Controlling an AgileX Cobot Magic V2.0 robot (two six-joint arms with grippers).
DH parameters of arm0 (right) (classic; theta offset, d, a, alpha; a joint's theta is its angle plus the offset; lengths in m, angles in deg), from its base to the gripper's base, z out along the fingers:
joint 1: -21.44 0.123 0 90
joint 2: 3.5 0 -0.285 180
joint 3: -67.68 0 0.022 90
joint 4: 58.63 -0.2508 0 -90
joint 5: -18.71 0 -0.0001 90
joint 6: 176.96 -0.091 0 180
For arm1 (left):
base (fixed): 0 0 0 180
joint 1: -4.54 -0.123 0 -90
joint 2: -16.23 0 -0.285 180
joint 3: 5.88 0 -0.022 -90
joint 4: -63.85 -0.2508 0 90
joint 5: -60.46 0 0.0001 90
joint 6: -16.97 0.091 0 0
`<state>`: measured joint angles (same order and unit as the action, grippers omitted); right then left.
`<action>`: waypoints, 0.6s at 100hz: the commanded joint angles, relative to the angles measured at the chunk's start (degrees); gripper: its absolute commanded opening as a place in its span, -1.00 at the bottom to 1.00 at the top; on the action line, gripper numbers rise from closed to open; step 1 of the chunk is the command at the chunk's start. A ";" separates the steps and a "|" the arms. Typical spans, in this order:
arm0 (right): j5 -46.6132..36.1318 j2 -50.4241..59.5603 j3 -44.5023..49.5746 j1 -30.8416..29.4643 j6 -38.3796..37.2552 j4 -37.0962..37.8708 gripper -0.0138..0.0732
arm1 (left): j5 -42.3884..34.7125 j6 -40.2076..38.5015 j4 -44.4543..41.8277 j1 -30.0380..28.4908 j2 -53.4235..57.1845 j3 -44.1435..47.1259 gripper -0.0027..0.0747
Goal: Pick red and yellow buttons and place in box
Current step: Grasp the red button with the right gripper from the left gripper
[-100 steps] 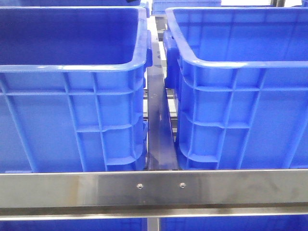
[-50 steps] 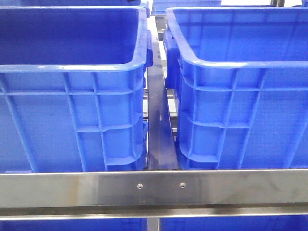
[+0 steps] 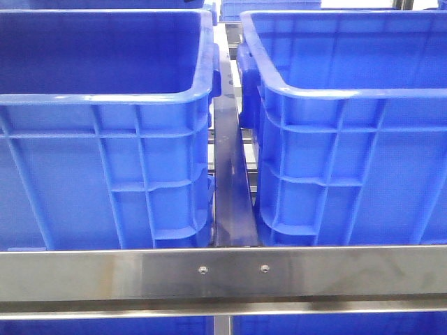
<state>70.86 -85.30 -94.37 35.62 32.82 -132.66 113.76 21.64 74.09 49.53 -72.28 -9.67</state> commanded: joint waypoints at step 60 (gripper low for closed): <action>-21.17 1.31 -1.94 -6.72 17.19 -3.81 -0.07 | -1.38 0.06 -0.28 0.29 2.11 -1.76 0.67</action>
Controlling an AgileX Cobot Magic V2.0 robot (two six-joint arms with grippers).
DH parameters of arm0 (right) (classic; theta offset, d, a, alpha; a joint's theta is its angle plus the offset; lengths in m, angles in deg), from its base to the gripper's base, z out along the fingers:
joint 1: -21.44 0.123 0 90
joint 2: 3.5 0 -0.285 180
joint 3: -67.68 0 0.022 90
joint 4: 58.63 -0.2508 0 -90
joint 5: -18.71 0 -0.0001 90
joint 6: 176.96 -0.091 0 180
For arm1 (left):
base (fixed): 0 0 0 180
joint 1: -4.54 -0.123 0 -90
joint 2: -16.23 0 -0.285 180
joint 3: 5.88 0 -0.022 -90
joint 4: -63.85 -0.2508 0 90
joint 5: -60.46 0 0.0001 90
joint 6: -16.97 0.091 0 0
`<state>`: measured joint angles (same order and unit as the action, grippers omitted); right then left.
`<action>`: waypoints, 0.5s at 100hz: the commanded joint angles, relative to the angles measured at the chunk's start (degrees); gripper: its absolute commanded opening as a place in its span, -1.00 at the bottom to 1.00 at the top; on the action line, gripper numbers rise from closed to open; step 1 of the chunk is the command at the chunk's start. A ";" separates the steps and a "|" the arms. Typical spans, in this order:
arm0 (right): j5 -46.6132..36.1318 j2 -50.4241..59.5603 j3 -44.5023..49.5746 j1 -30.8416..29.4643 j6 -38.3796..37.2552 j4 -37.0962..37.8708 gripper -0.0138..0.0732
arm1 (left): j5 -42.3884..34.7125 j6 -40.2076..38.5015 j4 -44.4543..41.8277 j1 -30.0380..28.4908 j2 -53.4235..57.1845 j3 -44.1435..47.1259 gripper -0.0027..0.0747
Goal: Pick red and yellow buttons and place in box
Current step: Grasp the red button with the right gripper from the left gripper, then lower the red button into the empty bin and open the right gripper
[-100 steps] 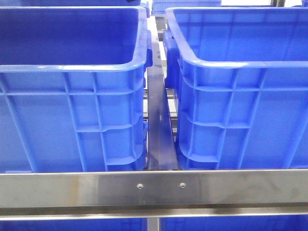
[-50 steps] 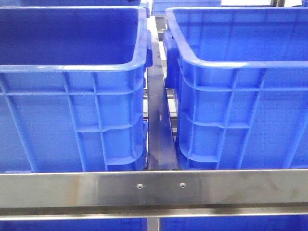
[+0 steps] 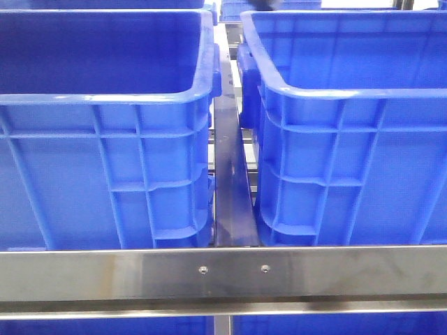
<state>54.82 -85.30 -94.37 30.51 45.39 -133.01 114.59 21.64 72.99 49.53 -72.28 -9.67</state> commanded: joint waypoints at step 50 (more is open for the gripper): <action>-33.43 -10.91 -2.35 -2.45 26.42 -3.45 -0.07 | -1.31 0.06 0.82 0.29 2.11 -1.76 0.67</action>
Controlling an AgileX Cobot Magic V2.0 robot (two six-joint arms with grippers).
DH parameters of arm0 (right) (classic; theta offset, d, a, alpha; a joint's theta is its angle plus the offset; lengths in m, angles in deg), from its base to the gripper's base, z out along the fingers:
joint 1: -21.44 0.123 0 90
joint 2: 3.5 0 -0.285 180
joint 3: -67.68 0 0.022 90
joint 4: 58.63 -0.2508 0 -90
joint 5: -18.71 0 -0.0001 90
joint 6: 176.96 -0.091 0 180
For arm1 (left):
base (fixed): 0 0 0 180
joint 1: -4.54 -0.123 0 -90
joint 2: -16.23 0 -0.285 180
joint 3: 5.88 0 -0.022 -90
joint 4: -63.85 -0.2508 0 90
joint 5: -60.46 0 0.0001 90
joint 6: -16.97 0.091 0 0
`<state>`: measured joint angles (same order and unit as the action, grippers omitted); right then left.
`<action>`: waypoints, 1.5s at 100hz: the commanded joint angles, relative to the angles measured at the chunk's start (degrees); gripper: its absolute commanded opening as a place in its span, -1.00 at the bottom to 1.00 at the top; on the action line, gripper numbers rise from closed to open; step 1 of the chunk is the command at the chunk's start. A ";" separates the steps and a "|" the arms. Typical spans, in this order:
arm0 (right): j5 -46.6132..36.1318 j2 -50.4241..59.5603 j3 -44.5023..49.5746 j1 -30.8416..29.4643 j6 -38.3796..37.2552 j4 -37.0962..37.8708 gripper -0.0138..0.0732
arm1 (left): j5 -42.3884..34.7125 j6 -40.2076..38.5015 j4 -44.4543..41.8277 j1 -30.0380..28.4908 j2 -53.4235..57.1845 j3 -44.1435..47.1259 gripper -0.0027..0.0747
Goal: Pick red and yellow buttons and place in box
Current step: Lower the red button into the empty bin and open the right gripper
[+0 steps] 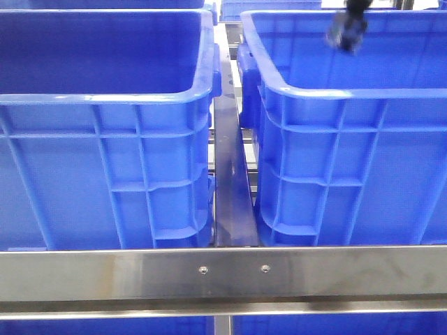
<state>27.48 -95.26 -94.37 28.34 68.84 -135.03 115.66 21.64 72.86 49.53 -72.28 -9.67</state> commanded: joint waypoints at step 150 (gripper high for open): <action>-9.51 -17.47 -15.51 -0.29 7.09 1.11 0.44 | -1.94 0.06 1.07 0.29 2.11 -1.76 0.67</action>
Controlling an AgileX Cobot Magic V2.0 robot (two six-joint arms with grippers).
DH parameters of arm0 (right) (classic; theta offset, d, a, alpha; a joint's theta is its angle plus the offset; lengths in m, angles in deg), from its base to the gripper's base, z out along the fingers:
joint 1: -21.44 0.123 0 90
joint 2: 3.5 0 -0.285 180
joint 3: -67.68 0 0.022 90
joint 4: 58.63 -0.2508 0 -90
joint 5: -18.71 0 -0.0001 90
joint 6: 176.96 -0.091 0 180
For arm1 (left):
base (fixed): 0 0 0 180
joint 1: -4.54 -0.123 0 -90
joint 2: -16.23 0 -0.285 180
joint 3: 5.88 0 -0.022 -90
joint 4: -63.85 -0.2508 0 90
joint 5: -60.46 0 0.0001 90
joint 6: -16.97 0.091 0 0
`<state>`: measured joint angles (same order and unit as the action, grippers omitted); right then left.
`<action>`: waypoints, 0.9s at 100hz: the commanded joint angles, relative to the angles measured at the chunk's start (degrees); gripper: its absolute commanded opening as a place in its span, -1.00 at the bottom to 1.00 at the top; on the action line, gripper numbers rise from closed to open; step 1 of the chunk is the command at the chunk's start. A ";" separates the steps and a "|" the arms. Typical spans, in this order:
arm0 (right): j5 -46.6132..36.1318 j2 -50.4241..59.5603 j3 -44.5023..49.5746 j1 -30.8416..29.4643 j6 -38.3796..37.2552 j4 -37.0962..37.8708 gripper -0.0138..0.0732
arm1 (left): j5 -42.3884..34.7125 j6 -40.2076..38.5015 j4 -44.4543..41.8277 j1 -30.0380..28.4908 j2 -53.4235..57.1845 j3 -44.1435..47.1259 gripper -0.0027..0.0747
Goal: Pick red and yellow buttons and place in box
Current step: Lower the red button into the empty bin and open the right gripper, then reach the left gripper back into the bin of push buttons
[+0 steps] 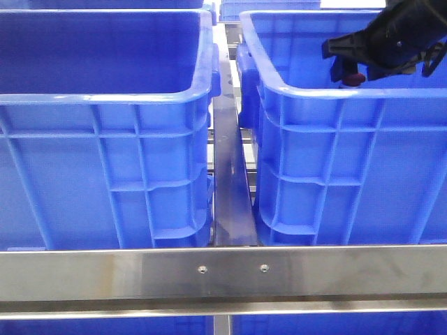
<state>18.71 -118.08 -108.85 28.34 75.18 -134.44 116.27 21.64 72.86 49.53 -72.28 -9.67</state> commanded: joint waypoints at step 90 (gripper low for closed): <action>9.54 50.94 37.35 -0.29 0.43 0.47 -0.77 | -4.52 1.04 0.94 0.29 2.40 -1.76 0.67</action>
<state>27.58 -72.85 -73.43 28.34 75.18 -133.69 115.73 22.64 72.86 49.53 -72.28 -9.67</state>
